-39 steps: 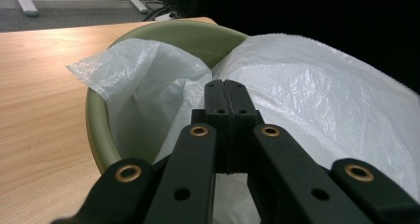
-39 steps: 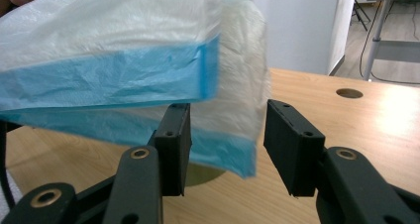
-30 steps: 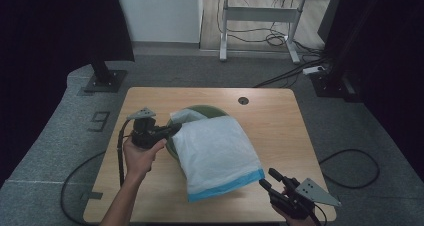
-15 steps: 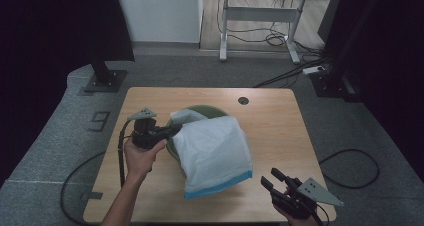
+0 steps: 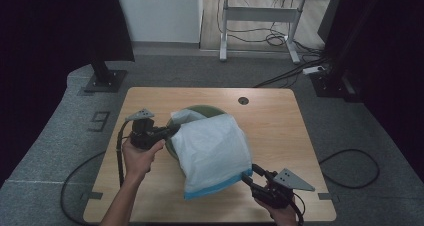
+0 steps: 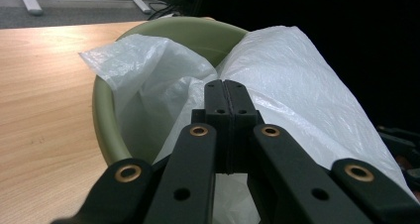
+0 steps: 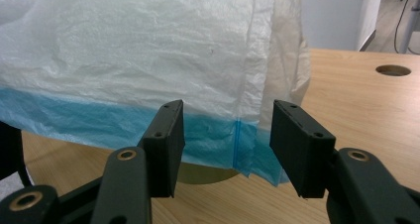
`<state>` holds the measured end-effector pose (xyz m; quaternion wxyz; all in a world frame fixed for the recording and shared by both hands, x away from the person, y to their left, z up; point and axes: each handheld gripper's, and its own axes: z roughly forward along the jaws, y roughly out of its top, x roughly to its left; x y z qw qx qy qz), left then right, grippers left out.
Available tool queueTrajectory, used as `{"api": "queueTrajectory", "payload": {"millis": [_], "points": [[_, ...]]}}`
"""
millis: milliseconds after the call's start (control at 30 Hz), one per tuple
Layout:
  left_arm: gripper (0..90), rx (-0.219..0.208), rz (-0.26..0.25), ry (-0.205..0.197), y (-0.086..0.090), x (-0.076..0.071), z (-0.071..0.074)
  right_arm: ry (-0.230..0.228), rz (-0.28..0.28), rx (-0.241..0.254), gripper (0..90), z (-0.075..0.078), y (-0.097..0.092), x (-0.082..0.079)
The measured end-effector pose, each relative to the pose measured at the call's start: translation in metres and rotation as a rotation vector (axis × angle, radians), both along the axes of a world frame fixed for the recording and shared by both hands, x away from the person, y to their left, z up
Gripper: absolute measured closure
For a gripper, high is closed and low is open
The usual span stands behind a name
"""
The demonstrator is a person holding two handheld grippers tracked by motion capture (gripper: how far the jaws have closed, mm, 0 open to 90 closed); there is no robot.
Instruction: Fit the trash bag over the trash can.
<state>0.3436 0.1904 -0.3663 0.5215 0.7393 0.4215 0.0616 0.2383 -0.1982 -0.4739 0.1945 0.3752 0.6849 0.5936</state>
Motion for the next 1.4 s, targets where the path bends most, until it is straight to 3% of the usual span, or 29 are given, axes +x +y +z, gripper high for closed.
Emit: {"api": "queueTrajectory", "payload": {"millis": [200,567,667,967,1200,1267,1400], "points": [[89.5,-0.004,0.0,-0.001,0.002,0.0,0.0,0.022,0.018,0.018,45.1,-0.005,0.001,0.007],[89.5,-0.005,-0.001,0.004,0.001,0.0,-0.004,0.019,0.034,0.022,44.8,-0.005,-0.001,0.013],[89.5,-0.004,-0.002,0.003,0.001,0.0,-0.004,0.009,0.047,0.03,51.6,-0.005,-0.001,0.012],[89.5,-0.006,0.001,0.0,0.001,0.0,-0.004,-0.032,0.074,0.015,85.8,0.002,0.005,0.007],[89.1,-0.01,-0.004,-0.011,0.002,0.0,-0.002,-0.072,0.059,0.032,88.9,0.017,0.002,0.006],[85.4,-0.019,-0.023,-0.022,0.003,-0.001,-0.001,-0.084,0.045,0.043,89.0,0.026,-0.001,0.009],[64.6,-0.023,-0.046,-0.079,0.005,-0.009,0.003,-0.104,0.003,0.072,89.0,0.048,-0.008,0.017]]}}
